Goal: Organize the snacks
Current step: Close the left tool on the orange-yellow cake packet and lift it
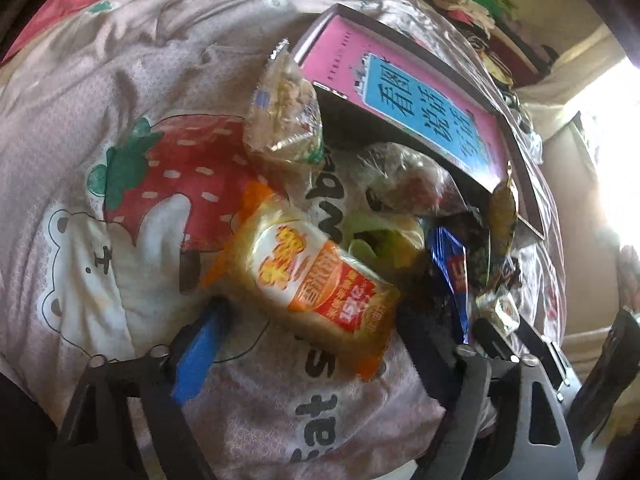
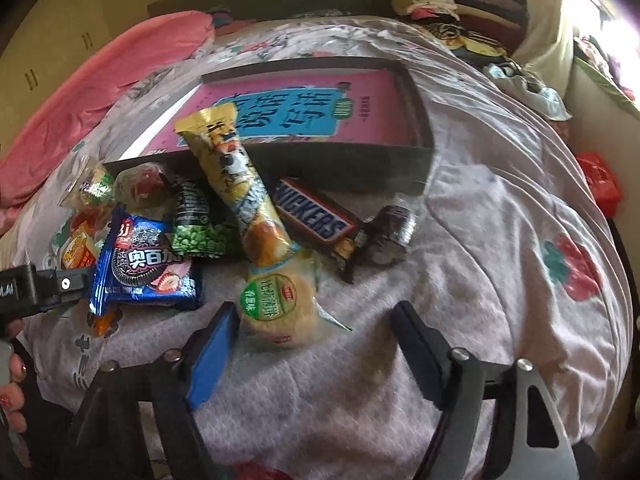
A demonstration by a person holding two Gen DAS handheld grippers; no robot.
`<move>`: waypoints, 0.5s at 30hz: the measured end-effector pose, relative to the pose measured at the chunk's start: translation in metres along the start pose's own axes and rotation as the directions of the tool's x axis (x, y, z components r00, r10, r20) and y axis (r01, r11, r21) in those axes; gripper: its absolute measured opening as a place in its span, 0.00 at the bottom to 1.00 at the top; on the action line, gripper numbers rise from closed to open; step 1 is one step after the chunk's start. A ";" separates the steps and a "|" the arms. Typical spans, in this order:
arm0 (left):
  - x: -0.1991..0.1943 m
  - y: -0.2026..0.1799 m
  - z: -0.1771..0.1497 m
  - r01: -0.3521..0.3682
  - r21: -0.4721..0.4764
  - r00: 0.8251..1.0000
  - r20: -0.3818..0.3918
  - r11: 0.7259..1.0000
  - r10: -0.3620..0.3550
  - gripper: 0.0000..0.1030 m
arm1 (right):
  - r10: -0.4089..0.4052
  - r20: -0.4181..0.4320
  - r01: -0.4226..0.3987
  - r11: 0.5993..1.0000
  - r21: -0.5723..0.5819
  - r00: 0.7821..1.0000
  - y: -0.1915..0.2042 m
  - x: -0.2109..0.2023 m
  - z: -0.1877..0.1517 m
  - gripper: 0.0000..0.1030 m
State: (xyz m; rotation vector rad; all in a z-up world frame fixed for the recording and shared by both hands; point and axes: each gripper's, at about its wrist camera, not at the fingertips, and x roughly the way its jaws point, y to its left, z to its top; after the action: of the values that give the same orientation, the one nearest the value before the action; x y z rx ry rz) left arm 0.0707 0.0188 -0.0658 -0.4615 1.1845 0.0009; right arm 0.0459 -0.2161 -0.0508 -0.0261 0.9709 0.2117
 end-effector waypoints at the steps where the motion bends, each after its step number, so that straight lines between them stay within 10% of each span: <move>1: 0.000 0.000 0.000 -0.006 -0.005 1.000 -0.003 1.000 0.006 0.73 | 0.006 0.001 -0.006 1.000 -0.005 1.000 0.001 0.000 0.000 0.68; 15: -0.002 0.032 0.012 0.108 -0.119 0.994 0.019 0.987 -0.107 0.26 | 0.070 0.043 -0.070 0.998 -0.007 0.997 0.000 -0.008 0.000 0.50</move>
State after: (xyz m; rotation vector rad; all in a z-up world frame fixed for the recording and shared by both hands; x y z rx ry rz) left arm 0.0730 0.0523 -0.0715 -0.6302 1.1498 -0.0177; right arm 0.0415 -0.2171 -0.0446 0.0071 0.9291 0.2787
